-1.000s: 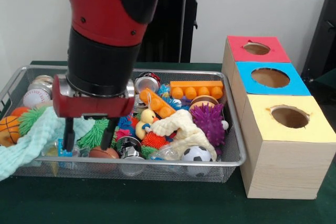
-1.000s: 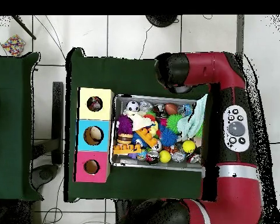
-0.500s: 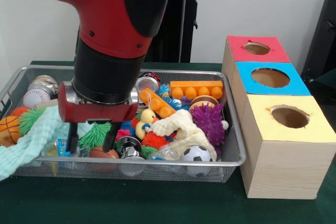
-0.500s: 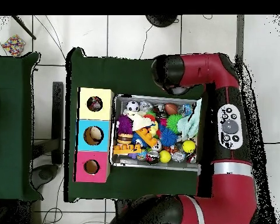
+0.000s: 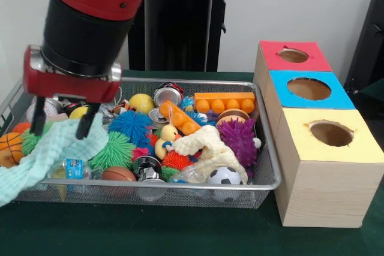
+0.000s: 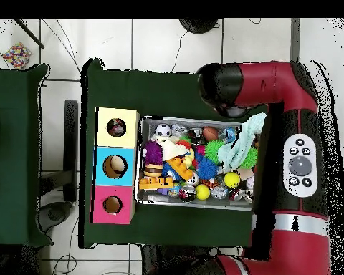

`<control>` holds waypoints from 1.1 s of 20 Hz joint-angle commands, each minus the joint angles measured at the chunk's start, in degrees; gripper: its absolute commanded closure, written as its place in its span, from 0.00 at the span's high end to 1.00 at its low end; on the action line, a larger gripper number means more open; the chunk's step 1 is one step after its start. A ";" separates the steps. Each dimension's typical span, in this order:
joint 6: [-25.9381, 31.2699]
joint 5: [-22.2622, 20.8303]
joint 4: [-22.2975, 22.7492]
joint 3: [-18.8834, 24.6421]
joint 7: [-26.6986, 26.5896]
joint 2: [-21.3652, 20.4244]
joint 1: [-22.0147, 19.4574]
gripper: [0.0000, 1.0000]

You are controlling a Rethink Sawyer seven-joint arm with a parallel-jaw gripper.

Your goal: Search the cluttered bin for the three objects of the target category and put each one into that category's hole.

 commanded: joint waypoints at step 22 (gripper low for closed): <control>7.26 4.47 9.20 -0.66 -9.54 2.56 -4.59 1.00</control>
